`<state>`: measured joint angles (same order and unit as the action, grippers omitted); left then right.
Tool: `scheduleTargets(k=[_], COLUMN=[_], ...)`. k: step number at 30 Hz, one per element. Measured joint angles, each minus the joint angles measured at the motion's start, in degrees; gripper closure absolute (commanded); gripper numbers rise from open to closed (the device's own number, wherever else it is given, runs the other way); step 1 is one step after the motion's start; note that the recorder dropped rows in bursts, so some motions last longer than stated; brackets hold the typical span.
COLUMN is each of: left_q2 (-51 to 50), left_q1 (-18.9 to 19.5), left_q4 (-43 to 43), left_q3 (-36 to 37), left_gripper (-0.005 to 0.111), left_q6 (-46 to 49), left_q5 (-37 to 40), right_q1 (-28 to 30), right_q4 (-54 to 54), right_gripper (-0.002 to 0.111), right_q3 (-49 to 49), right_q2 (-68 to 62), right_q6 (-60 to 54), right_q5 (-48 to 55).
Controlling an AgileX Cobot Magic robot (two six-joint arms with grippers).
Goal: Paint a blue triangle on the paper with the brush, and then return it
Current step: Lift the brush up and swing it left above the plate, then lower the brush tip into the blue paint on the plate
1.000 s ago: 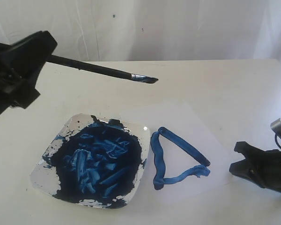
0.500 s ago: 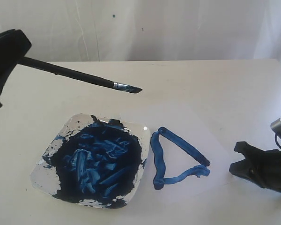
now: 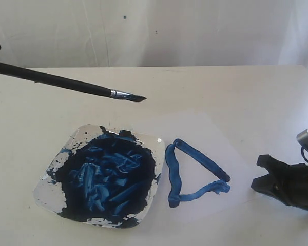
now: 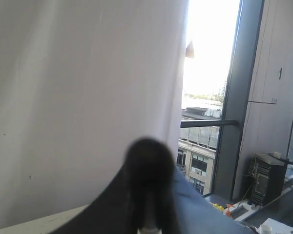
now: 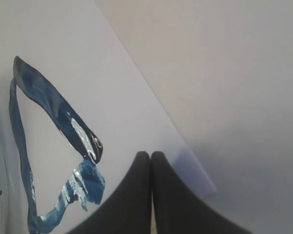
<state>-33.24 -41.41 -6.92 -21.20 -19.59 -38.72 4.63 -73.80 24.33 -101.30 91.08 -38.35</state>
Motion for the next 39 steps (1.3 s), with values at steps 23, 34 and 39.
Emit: scheduleTargets(k=[23, 34, 39], left_q2=[7.5, 0.5, -3.7], left_q1=[0.0, 0.0, 0.0], left_q4=[35.3, 46.9, 51.4], left_q3=[0.0, 0.0, -2.1], left_gripper=[0.107, 0.107, 0.107], left_q6=[40.4, 53.9, 54.4], left_q5=[16.2, 10.0, 9.3], right_q1=[0.0, 0.0, 0.0], right_q4=[-0.1, -0.1, -0.1], right_gripper=[0.108, 0.108, 0.108], right_q3=[0.0, 0.0, 0.0], right_q2=[0.0, 0.0, 0.0], right_q6=[1.4, 1.4, 1.4], right_q5=[0.0, 0.0, 0.0])
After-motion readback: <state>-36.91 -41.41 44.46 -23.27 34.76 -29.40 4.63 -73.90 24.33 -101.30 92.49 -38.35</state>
